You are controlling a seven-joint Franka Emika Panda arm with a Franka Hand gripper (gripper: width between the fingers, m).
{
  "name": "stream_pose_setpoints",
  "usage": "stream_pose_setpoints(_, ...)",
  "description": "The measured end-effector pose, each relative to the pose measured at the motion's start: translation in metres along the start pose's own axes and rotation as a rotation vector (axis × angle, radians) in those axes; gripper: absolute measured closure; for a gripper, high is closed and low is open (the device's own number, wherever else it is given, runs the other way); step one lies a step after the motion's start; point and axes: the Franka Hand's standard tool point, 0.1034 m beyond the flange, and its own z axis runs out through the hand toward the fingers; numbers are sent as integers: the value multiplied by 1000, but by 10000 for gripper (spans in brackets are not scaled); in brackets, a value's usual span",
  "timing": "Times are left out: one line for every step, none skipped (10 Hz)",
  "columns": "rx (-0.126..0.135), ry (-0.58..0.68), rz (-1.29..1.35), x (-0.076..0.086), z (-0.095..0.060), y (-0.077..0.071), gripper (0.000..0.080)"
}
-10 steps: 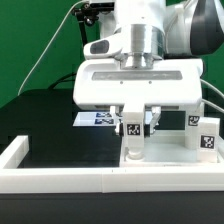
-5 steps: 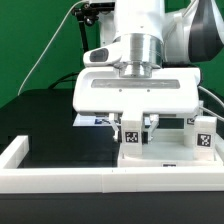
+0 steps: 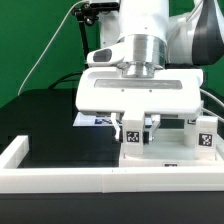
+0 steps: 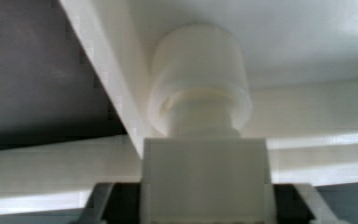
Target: Assemble square table
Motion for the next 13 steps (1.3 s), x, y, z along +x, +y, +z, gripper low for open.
stream_pose_setpoints(2, -5, 4, 0, 0, 1, 509)
stream_pose_setpoints(8, -19, 7, 0, 0, 1, 509)
stream_pose_setpoints(10, -24, 8, 1, 0, 1, 509)
stream_pose_setpoints(10, -25, 8, 1, 0, 1, 502)
stream_pose_setpoints(15, -42, 8, -3, 2, 0, 502)
stream_pose_setpoints(14, -42, 8, -3, 2, 0, 361)
stream_pose_setpoints(14, -43, 8, -3, 2, 0, 232)
stream_pose_setpoints(14, -44, 8, -4, 2, 0, 232)
stream_pose_setpoints(13, -44, 8, -4, 3, 1, 168)
stream_pose_setpoints(13, -44, 8, -4, 2, 1, 153)
stream_pose_setpoints(19, -57, 11, -4, 1, 1, 153)
stream_pose_setpoints(27, -64, 19, 1, -5, 2, 151)
stream_pose_setpoints(41, -76, 24, 7, -14, 1, 151)
